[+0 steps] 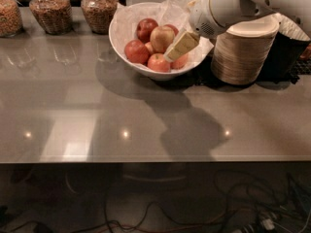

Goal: Pick apple from white bowl

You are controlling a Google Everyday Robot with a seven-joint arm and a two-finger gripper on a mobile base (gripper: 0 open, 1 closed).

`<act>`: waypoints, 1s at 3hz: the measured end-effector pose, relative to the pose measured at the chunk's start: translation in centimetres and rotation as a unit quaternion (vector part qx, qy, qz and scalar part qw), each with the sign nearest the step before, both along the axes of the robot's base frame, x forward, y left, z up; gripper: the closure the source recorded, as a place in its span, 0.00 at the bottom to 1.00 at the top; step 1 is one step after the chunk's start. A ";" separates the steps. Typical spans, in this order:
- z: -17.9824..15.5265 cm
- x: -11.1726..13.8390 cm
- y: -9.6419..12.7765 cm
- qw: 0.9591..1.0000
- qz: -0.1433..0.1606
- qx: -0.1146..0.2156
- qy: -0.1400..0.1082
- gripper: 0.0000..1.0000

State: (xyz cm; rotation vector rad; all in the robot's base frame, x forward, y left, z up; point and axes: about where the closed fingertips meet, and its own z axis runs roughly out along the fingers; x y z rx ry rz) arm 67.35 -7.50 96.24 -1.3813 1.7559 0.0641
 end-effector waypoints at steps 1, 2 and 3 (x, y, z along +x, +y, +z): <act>-0.3 1.3 0.7 1.000 0.002 0.018 -0.015 0.14; -1.0 2.4 1.5 0.999 0.005 0.031 -0.019 0.08; -1.7 3.5 1.9 0.999 0.004 0.041 -0.019 0.10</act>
Offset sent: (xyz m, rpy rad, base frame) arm 0.0379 0.0184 -0.0148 0.0921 -0.0506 0.0120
